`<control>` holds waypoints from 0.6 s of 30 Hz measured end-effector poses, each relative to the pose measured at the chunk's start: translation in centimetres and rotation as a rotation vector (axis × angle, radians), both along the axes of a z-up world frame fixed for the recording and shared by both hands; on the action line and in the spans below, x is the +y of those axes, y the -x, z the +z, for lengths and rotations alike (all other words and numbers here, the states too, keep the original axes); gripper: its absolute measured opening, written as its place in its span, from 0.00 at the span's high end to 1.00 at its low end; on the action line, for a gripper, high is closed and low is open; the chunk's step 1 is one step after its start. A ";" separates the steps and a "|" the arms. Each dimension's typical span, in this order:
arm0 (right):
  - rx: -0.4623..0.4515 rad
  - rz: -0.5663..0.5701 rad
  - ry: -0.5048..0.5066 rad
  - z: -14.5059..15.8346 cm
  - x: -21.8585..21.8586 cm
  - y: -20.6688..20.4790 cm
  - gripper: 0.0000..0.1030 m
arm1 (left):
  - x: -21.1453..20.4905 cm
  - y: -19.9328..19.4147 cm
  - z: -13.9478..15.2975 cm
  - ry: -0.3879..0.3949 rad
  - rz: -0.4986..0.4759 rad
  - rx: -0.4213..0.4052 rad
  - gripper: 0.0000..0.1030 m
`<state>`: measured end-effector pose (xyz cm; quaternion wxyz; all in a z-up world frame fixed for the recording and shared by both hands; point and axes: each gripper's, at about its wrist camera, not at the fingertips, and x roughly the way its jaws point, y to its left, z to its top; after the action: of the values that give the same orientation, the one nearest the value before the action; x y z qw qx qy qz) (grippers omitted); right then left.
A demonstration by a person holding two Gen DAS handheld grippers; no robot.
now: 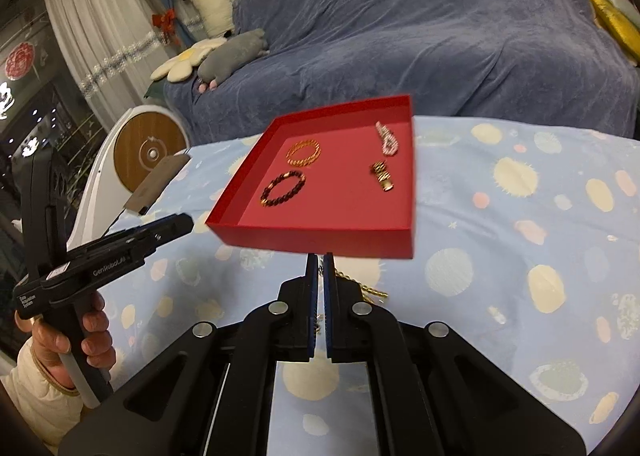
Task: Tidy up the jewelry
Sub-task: 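Carry the silver ring and gold ring toward the red box with both grippers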
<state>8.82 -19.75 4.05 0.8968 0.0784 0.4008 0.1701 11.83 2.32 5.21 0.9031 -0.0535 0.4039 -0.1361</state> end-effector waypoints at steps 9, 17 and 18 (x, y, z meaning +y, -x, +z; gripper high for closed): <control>0.084 0.001 0.122 -3.6 -0.1 1.3 0.89 | 0.1 0.1 -0.8 -0.013 -0.008 0.015 0.79; 0.167 -0.009 0.195 -7.5 -0.4 1.3 0.89 | -0.4 0.5 -1.8 -0.021 -0.031 0.039 0.79; 0.169 -0.009 0.200 -7.7 -0.4 1.4 0.89 | -0.4 0.6 -1.9 -0.021 -0.034 0.042 0.79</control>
<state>7.42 -20.13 -3.62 0.8640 0.0046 0.4894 0.1181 11.24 1.91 3.26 0.8924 -0.0399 0.4251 -0.1459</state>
